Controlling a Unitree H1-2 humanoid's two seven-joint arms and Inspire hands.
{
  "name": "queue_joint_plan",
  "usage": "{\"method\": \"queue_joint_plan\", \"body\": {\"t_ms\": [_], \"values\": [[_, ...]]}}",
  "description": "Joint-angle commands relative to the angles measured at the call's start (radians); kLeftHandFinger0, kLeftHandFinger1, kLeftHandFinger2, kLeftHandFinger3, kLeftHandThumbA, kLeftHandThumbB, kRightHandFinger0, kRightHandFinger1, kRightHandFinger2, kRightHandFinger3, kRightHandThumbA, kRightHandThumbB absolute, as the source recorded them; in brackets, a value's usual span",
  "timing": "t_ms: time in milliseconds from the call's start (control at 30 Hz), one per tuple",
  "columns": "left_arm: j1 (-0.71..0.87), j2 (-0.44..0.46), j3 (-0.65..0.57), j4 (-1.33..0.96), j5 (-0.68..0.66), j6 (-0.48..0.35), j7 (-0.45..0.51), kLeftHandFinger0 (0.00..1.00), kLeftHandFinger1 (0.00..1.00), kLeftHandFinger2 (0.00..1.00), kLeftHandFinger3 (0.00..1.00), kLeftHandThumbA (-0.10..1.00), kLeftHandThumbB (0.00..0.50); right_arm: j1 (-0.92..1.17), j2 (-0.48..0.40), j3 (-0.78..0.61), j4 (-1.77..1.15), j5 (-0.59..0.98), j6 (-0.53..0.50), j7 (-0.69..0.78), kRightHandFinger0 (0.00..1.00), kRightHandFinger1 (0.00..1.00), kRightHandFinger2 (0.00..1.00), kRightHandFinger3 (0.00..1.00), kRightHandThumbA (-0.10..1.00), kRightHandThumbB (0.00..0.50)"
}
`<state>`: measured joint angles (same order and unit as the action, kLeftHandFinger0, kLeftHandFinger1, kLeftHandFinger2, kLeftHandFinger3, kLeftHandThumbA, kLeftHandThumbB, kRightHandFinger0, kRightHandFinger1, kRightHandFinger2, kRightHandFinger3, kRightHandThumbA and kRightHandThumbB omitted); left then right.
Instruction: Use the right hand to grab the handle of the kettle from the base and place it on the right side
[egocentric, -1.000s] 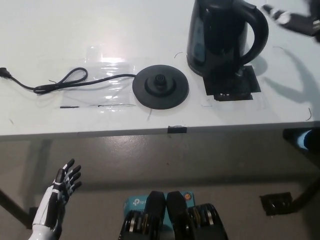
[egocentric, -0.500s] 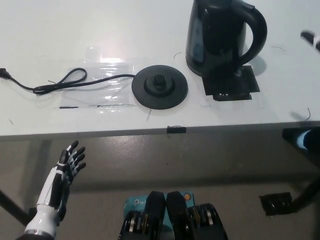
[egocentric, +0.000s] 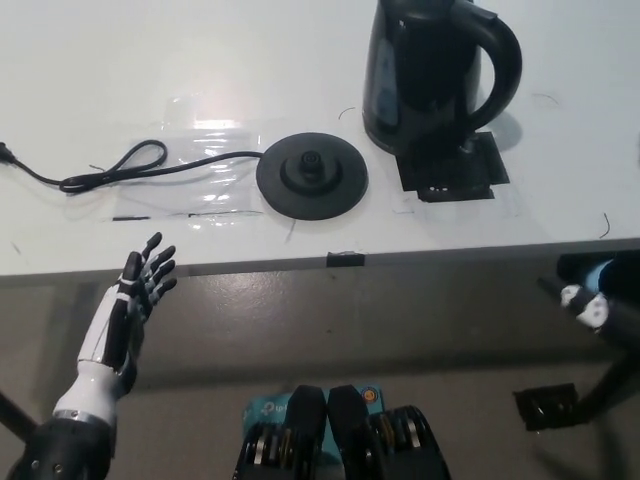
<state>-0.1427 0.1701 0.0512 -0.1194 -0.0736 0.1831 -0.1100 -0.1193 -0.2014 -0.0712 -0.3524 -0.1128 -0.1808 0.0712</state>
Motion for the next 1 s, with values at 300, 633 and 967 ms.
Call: {"method": "queue_joint_plan", "body": {"t_ms": [300,633,967], "values": [[-0.018,0.024,-0.015,-0.011,0.001,0.005,-0.035,1.00,1.00,1.00,1.00,0.99,0.037,0.014,-0.008,0.095,0.300,-0.044,-0.104,0.008,1.00,1.00,1.00,1.00,0.94,0.360],[0.054,0.020,-0.047,-0.024,0.025,0.000,-0.037,1.00,1.00,1.00,1.00,0.98,0.018,0.099,-0.036,0.168,0.348,-0.039,-0.068,0.068,1.00,1.00,1.00,1.00,0.93,0.340],[0.098,0.022,-0.068,-0.025,0.032,-0.012,-0.037,1.00,1.00,1.00,1.00,0.94,0.016,0.153,-0.049,0.194,0.343,-0.047,-0.065,0.075,1.00,1.00,1.00,1.00,0.94,0.336]]}}
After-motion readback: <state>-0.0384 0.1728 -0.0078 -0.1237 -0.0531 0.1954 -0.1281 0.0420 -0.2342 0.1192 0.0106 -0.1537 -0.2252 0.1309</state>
